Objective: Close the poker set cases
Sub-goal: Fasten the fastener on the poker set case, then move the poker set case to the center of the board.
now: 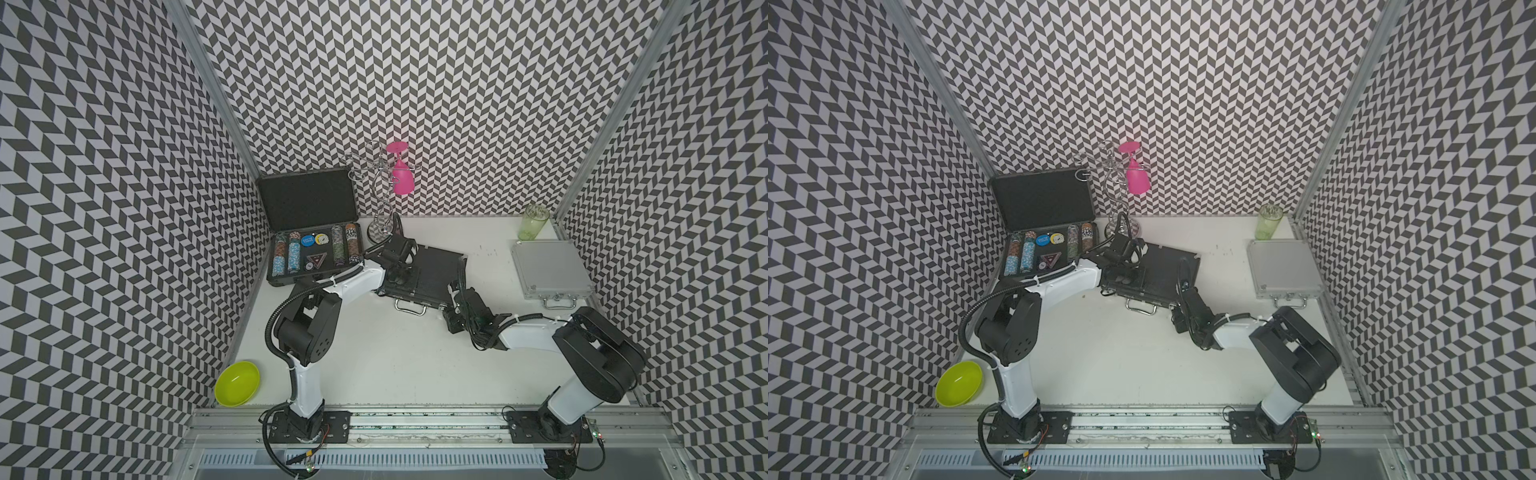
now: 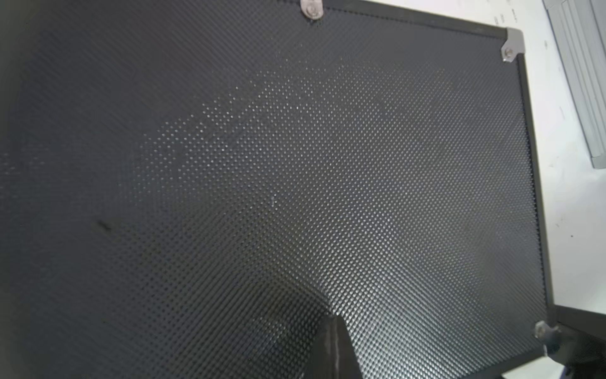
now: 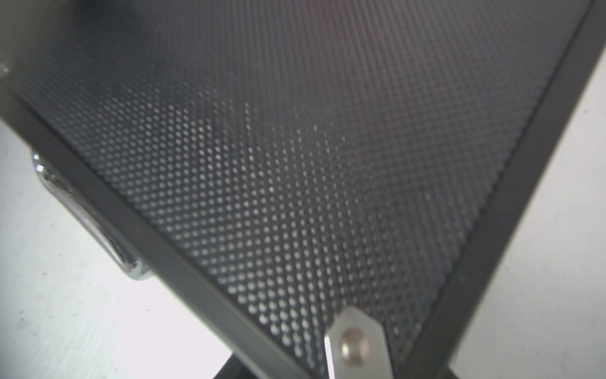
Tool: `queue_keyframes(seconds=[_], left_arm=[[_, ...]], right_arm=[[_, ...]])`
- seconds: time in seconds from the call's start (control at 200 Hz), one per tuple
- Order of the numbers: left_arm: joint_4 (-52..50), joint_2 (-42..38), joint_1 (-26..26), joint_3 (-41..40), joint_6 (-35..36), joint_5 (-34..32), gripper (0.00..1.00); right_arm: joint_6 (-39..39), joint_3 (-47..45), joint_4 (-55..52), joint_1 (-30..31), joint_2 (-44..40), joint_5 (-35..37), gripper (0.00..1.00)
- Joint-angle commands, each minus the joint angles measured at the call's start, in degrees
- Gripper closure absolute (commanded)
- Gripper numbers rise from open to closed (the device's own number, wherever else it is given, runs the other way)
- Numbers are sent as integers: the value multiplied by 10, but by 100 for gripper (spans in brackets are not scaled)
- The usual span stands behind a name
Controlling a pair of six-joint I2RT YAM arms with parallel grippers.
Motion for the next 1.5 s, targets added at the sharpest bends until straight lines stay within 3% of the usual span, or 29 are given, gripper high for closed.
queue_keyframes(seconds=[0.0,0.25,0.546,0.731,0.791,0.861,0.926,1.016,1.146,1.492], left_arm=[[-1,0,0,-5,7,-2,100],[-1,1,1,-8,7,3,100],[-8,-51,10,-11,5,-3,100],[4,-104,39,-28,-12,-10,98],[13,-122,60,-48,-21,-17,80],[29,-136,89,-75,-28,-10,70],[42,-144,113,-98,-26,11,48],[64,-149,140,-129,-26,61,36],[68,-139,159,-147,-13,98,29],[90,-81,189,-157,-14,164,26]], right_arm=[[-2,-1,35,-4,5,17,53],[-10,-10,39,-4,-12,12,61],[-13,-25,-11,-3,-97,-16,42],[5,3,-68,-3,-143,3,33],[8,21,-84,-4,-150,6,30],[11,49,-109,-4,-147,8,28],[14,68,-121,-4,-141,4,27],[24,76,-116,-3,-136,-2,27],[34,79,-109,-4,-124,-14,27],[37,75,-107,-3,-118,-20,27]])
